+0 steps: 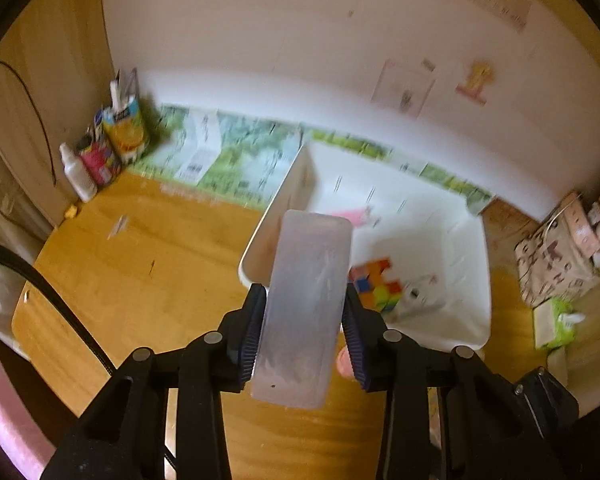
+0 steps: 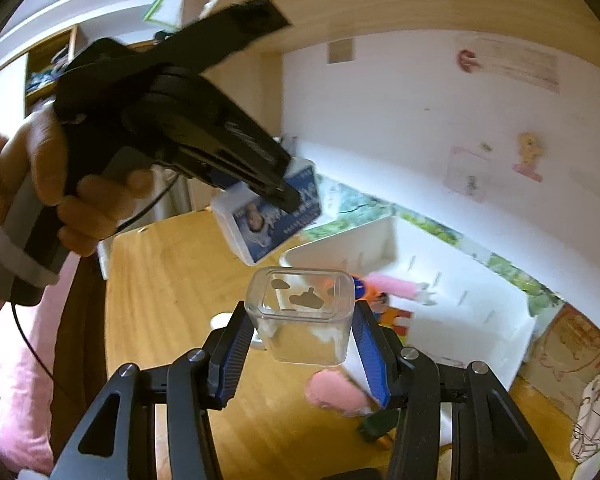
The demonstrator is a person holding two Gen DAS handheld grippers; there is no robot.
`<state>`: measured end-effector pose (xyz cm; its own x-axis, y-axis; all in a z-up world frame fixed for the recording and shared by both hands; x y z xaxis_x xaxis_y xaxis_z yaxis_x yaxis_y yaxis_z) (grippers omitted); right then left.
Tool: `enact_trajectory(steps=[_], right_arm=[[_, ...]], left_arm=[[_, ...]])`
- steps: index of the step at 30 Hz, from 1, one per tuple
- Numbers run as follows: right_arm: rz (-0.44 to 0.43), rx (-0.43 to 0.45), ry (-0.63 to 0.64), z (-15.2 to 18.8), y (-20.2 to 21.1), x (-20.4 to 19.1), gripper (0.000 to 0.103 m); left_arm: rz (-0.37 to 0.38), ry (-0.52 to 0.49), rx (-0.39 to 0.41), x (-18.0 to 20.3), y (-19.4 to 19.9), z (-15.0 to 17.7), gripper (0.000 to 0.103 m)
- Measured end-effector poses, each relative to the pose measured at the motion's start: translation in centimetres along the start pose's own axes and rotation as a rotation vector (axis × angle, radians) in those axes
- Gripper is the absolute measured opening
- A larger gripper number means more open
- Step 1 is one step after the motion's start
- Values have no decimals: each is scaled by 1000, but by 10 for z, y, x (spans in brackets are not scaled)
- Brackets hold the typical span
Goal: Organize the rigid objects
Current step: 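Lift the clear container and translucent case and carry both over the bin, then open the right tool to drop the container while the left tool releases the case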
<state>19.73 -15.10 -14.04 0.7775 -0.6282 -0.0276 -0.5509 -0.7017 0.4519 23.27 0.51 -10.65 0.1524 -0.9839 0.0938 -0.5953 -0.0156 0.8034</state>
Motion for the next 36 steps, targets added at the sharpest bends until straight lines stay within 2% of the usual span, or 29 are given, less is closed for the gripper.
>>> enact_trajectory(steps=[7, 20, 27, 31, 36], right_arm=[[88, 17, -54, -1, -7, 42, 51], [220, 5, -164, 9, -24, 115, 51], [244, -35, -237, 21, -38, 144, 51], [245, -61, -265, 26, -46, 154, 51], [240, -88, -280, 33, -54, 160, 51]], left_arm=[[71, -12, 84, 23, 4, -24, 39], [172, -42, 100, 72, -27, -40, 39], [195, -88, 102, 98, -55, -45, 39], [241, -94, 102, 115, -72, -46, 39], [245, -115, 108, 130, -87, -47, 39]])
Point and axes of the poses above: each gripper's, at about its wrist camera, not at the fingertips, and y roughly against the way its jaws point, x to its right, z to its underside, the point moved 10 cm from there along -y, roughly the way its jaws point, and after that the axes turned 4 degrees about x, right-handed, at the moved point
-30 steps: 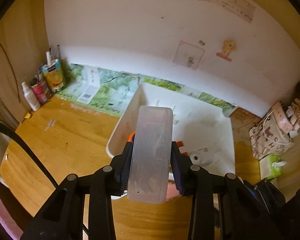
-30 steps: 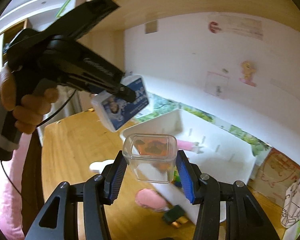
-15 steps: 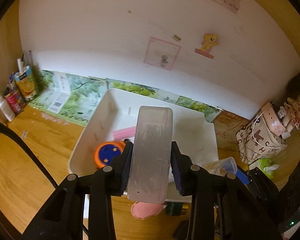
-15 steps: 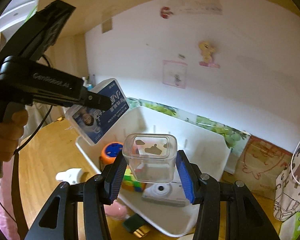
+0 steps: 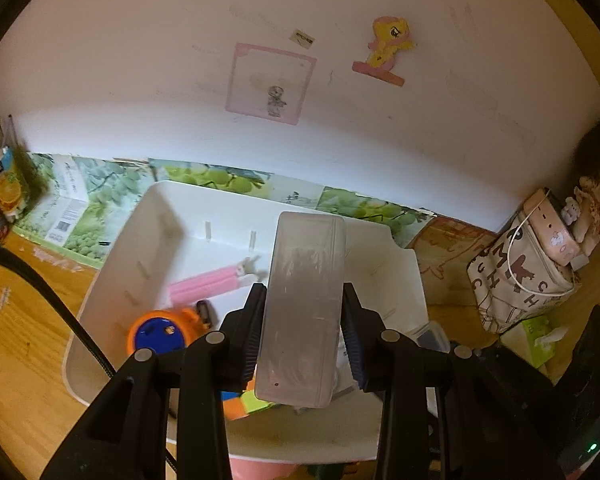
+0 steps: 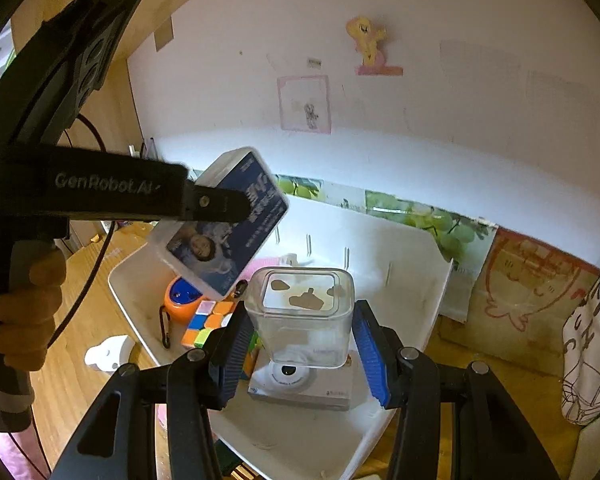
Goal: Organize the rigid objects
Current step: 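Open the right tool to drop the container while the left tool releases the case, then withdraw both tools and move toward the black plug adapter and white plastic piece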
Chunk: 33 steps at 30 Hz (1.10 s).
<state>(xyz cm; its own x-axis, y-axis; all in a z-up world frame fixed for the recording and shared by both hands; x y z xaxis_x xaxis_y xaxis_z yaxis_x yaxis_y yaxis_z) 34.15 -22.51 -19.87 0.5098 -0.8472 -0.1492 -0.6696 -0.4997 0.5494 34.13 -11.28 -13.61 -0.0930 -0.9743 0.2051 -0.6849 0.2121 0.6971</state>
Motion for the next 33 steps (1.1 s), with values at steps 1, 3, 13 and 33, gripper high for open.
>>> enact_trajectory(steps=[1, 3, 13, 33], right_arm=[[2, -7, 0, 1, -1, 1, 51], [5, -16, -5, 3, -3, 4, 51], [9, -5, -93, 0, 4, 19, 69], [22, 17, -126, -13, 53, 13, 81]], left_arm=[[7, 4, 0, 2, -3, 0, 39], [18, 13, -1, 4, -8, 0, 39], [8, 5, 33, 8, -4, -7, 65], [-103, 47, 152, -24, 83, -1, 77]])
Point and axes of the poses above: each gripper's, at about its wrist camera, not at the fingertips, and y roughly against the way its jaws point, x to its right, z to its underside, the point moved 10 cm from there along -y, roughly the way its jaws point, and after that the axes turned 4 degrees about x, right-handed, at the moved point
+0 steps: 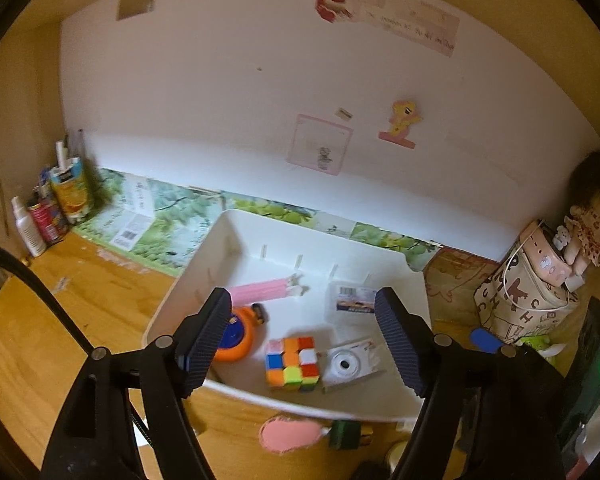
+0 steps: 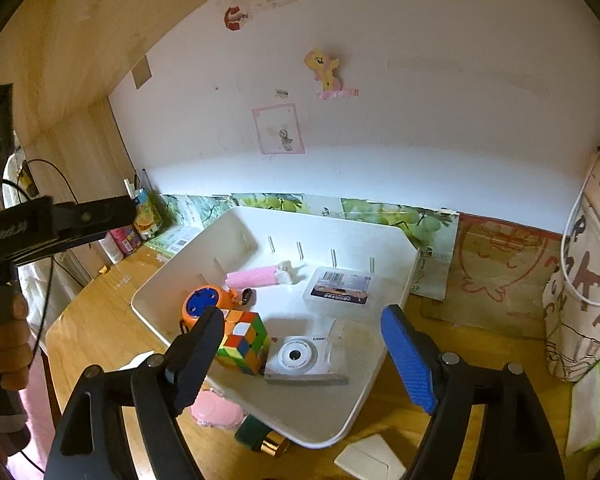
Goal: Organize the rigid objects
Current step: 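Withdraw both tools and move toward the black plug adapter and white plastic piece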
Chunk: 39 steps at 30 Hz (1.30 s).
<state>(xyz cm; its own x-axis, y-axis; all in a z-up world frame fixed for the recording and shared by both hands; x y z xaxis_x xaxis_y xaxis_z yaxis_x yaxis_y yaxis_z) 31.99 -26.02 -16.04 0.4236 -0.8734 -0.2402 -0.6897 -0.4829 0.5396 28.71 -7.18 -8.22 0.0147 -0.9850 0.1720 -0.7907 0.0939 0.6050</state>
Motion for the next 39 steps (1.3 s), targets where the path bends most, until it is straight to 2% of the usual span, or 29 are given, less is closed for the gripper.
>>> enact_trajectory(steps=[11, 21, 27, 39], right_arm=[[23, -29, 29, 14, 24, -15, 81], [90, -102, 2, 43, 40, -28, 81], [135, -147, -26, 66, 45, -41, 81], [264, -218, -157, 104, 47, -49, 81]], left_arm=[[-49, 79, -4, -44, 57, 25, 81], [-78, 103, -68, -84, 71, 60, 81], [-76, 72, -132, -103, 70, 78, 81], [1, -39, -269, -122, 57, 104, 81]])
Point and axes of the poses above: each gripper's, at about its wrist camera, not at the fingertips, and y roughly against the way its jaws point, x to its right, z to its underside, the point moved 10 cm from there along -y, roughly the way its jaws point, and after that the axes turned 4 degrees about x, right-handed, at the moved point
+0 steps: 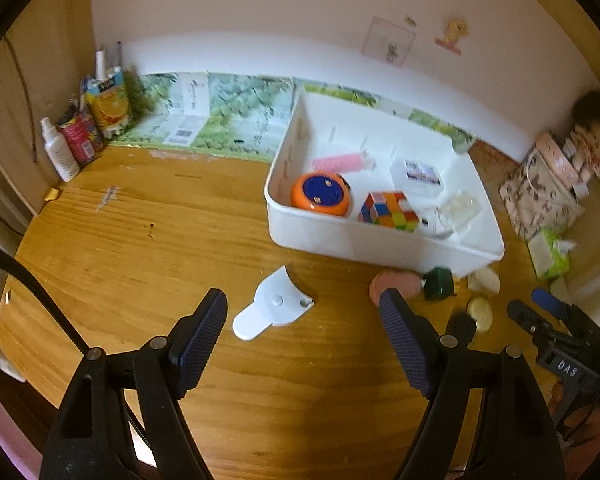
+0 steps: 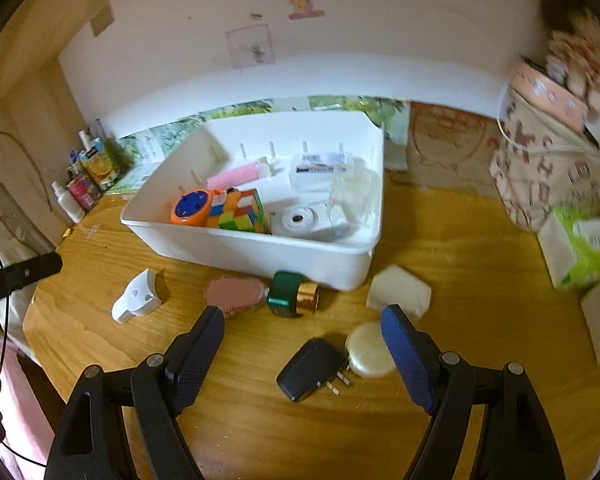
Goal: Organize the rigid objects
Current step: 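Withdraw both tools and move toward the black plug adapter and white plastic piece, then grasp the black plug adapter with the right tool while the left tool grasps the white plastic piece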
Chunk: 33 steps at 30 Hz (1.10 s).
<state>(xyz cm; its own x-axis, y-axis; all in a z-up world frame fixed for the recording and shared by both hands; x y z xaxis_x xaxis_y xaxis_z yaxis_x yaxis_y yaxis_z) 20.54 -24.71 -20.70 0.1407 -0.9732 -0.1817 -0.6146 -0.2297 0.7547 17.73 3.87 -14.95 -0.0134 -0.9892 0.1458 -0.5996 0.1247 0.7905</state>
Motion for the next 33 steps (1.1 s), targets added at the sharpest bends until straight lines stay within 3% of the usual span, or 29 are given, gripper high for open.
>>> enact_trajectory(steps=[25, 33], right_arm=[[205, -178, -493, 66, -42, 25, 81], [294, -253, -542, 74, -59, 32, 81]], left_arm=[[55, -377, -316, -22, -89, 45, 81], [62, -450, -392, -22, -119, 52, 81]])
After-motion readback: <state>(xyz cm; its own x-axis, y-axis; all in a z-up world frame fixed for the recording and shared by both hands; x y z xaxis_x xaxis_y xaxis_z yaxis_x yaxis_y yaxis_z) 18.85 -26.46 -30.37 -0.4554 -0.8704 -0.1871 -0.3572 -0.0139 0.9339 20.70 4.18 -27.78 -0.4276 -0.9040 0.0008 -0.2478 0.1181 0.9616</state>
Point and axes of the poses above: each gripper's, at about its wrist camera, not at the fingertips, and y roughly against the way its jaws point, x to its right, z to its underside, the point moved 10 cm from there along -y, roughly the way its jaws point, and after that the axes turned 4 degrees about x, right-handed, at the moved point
